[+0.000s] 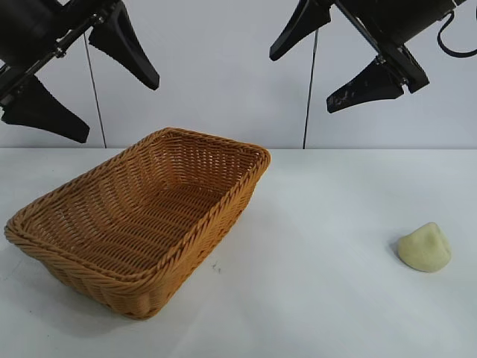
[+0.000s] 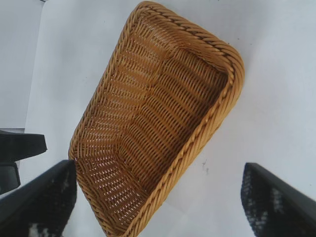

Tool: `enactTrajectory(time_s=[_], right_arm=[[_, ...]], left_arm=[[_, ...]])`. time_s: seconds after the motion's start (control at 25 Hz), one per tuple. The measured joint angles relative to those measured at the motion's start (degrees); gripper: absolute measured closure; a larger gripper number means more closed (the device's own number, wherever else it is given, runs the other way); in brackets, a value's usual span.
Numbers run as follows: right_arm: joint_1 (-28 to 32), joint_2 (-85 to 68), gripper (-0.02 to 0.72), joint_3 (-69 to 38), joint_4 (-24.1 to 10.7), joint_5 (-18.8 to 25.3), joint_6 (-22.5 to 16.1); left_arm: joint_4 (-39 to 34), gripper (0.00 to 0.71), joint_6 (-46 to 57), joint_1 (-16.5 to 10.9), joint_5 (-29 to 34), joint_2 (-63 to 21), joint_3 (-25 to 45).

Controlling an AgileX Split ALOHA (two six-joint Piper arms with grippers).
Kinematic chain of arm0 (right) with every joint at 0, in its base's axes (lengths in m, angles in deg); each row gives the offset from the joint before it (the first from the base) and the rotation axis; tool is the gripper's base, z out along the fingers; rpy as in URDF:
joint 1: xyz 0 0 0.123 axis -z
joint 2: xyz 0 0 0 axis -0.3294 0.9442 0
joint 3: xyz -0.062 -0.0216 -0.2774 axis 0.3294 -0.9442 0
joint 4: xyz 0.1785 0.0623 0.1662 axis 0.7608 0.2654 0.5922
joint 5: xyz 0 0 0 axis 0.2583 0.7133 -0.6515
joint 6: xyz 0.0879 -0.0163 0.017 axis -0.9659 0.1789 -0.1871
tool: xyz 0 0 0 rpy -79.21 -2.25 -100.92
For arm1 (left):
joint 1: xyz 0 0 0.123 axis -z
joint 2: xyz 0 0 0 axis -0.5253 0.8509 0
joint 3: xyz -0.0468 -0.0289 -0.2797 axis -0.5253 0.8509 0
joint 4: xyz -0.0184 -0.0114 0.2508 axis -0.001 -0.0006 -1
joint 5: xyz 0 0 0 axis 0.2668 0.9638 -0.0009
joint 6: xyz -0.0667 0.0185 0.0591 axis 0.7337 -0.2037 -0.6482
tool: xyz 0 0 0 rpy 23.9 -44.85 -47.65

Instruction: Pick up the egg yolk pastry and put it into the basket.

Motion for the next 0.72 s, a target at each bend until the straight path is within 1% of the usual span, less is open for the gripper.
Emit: enactTrajectory(time_s=[0.16,0.2,0.4,0.48,0.6,0.72], right_arm=[[0.0,0.0,0.059,0.0,0.0,0.0,0.0],[0.0,0.0,0.059,0.0,0.0,0.0,0.0],[0.0,0.0,0.059,0.0,0.0,0.0,0.0],[0.0,0.0,0.059,0.0,0.0,0.0,0.0],[0.0,0.0,0.059,0.0,0.0,0.0,0.0],[0.0,0.0,0.059,0.0,0.0,0.0,0.0]], left_arm=[[-2.6,0.018,2.9,0.0,1.4,-0.5,0.0],[-5.5,0.018,5.3,0.0,2.0,-1.8,0.2],[-12.5,0.018,16.4,0.2,2.1,-9.1,2.1],[-15.1,0.018,22.1,1.1,2.1,-12.2,4.0],[-20.4,0.018,32.3,4.1,1.6,-16.0,6.7],[-26.5,0.018,44.7,7.0,0.7,-17.3,9.2]])
